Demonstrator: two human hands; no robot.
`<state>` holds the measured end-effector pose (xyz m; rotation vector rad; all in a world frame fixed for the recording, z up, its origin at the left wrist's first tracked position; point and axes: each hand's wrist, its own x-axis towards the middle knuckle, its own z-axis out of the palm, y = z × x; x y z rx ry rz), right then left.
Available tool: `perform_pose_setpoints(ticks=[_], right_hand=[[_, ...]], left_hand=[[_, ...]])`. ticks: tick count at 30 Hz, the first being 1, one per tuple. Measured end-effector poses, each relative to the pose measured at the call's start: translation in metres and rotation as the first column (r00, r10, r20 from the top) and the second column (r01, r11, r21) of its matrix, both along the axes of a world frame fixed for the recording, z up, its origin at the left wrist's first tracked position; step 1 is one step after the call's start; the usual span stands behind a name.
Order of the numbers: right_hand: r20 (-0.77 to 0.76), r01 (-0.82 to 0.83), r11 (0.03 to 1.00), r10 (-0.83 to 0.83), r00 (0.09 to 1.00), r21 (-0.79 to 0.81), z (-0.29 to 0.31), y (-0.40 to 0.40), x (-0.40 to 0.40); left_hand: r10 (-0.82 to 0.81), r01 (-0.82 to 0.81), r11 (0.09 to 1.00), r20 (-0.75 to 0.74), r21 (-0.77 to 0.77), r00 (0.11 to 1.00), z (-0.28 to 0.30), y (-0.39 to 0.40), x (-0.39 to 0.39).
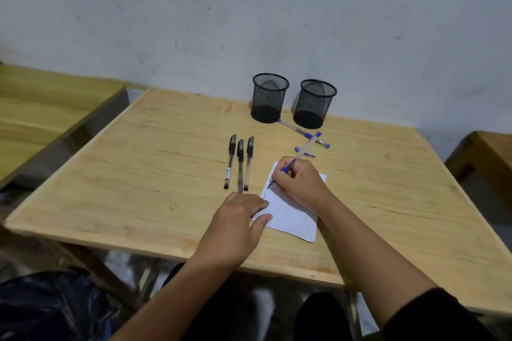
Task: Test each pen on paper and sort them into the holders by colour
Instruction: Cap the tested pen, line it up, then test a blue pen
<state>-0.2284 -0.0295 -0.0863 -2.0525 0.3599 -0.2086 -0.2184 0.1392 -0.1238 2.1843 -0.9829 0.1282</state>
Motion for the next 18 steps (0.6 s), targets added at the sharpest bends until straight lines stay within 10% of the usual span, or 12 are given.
perform_pose_setpoints(ticks=[18], right_hand=[[0.101, -0.038, 0.999, 0.042, 0.994, -0.039, -0.013, -0.001, -0.001]], left_hand=[[0.028, -0.029, 0.999, -0.030, -0.024, 0.999, 0.000, -0.001, -0.001]])
